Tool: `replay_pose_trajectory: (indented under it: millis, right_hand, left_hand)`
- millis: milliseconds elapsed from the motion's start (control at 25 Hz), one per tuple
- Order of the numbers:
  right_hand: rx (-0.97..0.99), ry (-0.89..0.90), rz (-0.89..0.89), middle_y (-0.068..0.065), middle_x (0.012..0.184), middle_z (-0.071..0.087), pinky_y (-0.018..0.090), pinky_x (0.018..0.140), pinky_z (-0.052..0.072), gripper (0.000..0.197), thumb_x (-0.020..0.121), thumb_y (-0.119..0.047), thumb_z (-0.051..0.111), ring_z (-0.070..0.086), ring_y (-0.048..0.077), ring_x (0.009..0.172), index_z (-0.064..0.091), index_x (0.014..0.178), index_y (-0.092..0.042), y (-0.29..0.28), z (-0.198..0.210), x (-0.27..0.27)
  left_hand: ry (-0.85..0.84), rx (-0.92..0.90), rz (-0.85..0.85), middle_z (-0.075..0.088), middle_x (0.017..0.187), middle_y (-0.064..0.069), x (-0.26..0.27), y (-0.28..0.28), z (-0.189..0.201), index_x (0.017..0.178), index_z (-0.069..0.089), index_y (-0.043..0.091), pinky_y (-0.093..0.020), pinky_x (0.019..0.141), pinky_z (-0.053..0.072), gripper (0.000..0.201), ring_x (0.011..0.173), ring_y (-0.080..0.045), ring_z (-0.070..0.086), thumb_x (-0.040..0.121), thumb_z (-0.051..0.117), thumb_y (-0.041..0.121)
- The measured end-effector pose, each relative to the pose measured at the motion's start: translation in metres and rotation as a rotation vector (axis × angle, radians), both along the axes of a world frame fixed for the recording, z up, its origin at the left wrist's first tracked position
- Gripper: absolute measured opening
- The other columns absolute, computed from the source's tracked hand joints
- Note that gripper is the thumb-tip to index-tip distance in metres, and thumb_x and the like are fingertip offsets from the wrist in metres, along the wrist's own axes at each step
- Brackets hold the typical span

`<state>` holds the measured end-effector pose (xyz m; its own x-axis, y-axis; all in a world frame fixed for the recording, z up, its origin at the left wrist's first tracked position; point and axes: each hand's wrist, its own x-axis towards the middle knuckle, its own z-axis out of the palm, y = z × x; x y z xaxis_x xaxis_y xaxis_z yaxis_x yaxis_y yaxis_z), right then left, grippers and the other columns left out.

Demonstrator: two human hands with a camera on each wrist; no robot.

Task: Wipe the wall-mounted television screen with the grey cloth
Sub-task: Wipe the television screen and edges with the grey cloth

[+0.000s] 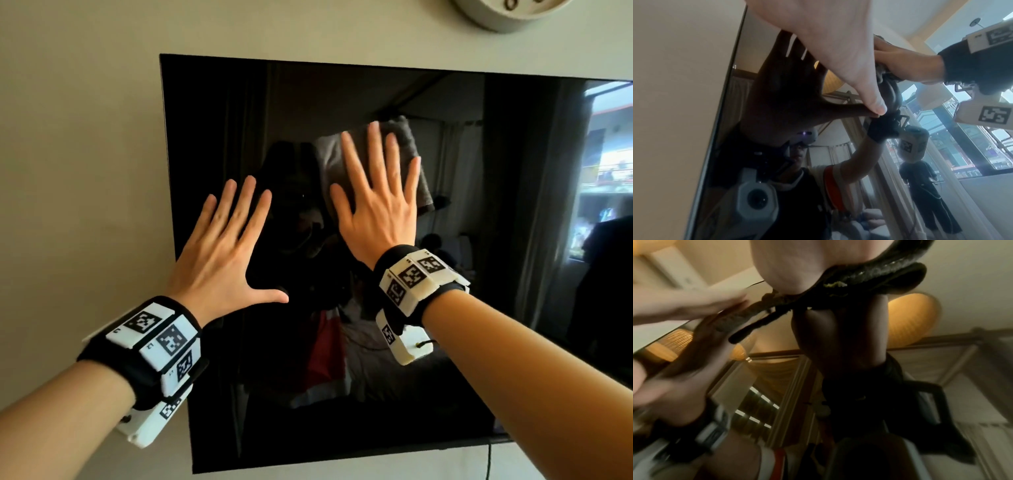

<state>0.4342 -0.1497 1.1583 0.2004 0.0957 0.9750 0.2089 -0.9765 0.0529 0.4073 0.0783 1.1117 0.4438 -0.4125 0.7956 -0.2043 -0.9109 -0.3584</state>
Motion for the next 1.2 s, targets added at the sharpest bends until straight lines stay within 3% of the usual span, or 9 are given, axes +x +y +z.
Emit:
replay_pose_trajectory:
  millis: [80,240,400,520,600,800,880,1000,1200]
  right_hand:
    - [0.087,0.040,0.000,0.006,0.162,0.005,0.056,0.118,0.001,0.064,0.097,-0.046,0.036,0.002,0.028,0.148,0.009,0.153,-0.031,-0.003,-0.006,0.000]
    - [-0.056,0.064,-0.013,0.006,0.162,0.004,0.055,0.118,0.001,0.063,0.098,-0.046,0.036,0.001,0.028,0.148,0.009,0.153,-0.031,-0.014,-0.023,-0.002]
    - [0.118,0.058,-0.031,0.006,0.162,0.003,0.055,0.118,0.001,0.065,0.097,-0.046,0.037,0.001,0.028,0.148,0.008,0.153,-0.031,-0.024,-0.016,-0.003]
    - [-0.123,0.072,-0.011,0.005,0.161,0.009,0.055,0.118,0.004,0.063,0.097,-0.046,0.040,0.004,0.027,0.148,0.015,0.153,-0.030,-0.007,-0.050,-0.009]
    - [-0.222,0.065,-0.032,0.004,0.161,0.012,0.054,0.118,0.006,0.060,0.098,-0.046,0.039,0.007,0.025,0.148,0.018,0.152,-0.031,-0.017,-0.052,-0.009]
    - [0.122,0.057,-0.010,0.005,0.162,0.005,0.055,0.118,0.000,0.064,0.097,-0.045,0.039,0.002,0.027,0.148,0.012,0.153,-0.030,-0.045,-0.022,-0.003]
    - [0.049,0.067,-0.010,0.006,0.161,0.005,0.054,0.118,-0.001,0.064,0.097,-0.045,0.039,0.001,0.027,0.148,0.013,0.153,-0.030,-0.042,-0.035,-0.006]
    - [-0.140,0.069,-0.039,0.005,0.161,0.010,0.054,0.118,0.004,0.060,0.098,-0.047,0.039,0.005,0.026,0.148,0.018,0.152,-0.031,-0.055,-0.047,-0.007]
    - [0.045,0.054,-0.035,0.006,0.161,0.005,0.054,0.118,-0.002,0.064,0.097,-0.046,0.038,0.001,0.027,0.148,0.012,0.153,-0.031,-0.085,-0.025,-0.003]
  left_hand:
    - [-0.013,0.015,0.017,0.007,0.166,-0.021,0.000,0.001,0.000,0.158,0.009,0.005,-0.055,0.123,0.015,0.140,0.153,-0.038,0.005,0.057,0.052,0.092]
    - [-0.013,0.025,0.023,0.007,0.166,-0.021,0.001,0.001,-0.001,0.158,0.012,0.005,-0.055,0.123,0.015,0.135,0.153,-0.038,0.006,0.061,0.042,0.094]
    - [-0.012,0.027,0.016,0.007,0.166,-0.021,0.004,0.001,-0.002,0.158,0.012,0.004,-0.055,0.124,0.014,0.135,0.153,-0.039,0.006,0.061,0.041,0.094]
    - [-0.020,0.025,0.004,0.007,0.166,-0.021,0.004,0.002,-0.002,0.158,0.012,0.004,-0.054,0.124,0.012,0.134,0.153,-0.038,0.005,0.061,0.042,0.093]
    - [-0.009,0.011,-0.002,0.006,0.166,-0.021,0.002,0.001,-0.001,0.158,0.010,0.005,-0.054,0.124,0.010,0.135,0.154,-0.038,0.003,0.061,0.041,0.093]
    - [0.057,0.032,-0.025,-0.002,0.167,-0.015,-0.007,-0.017,-0.010,0.158,0.003,0.006,-0.049,0.126,0.003,0.136,0.155,-0.031,-0.002,0.060,0.043,0.091]
    - [0.083,0.083,-0.041,0.000,0.167,-0.015,-0.008,-0.031,-0.022,0.158,0.004,0.007,-0.045,0.126,-0.001,0.138,0.155,-0.030,-0.002,0.059,0.047,0.092]
    - [0.102,0.154,-0.022,0.004,0.167,-0.016,-0.005,-0.048,-0.035,0.159,0.007,0.011,-0.049,0.125,-0.003,0.138,0.154,-0.036,0.000,0.056,0.043,0.096]
    - [0.093,0.181,-0.007,0.005,0.167,-0.016,-0.002,-0.072,-0.038,0.160,0.009,0.020,-0.059,0.122,0.009,0.135,0.153,-0.042,0.003,0.055,0.050,0.095]
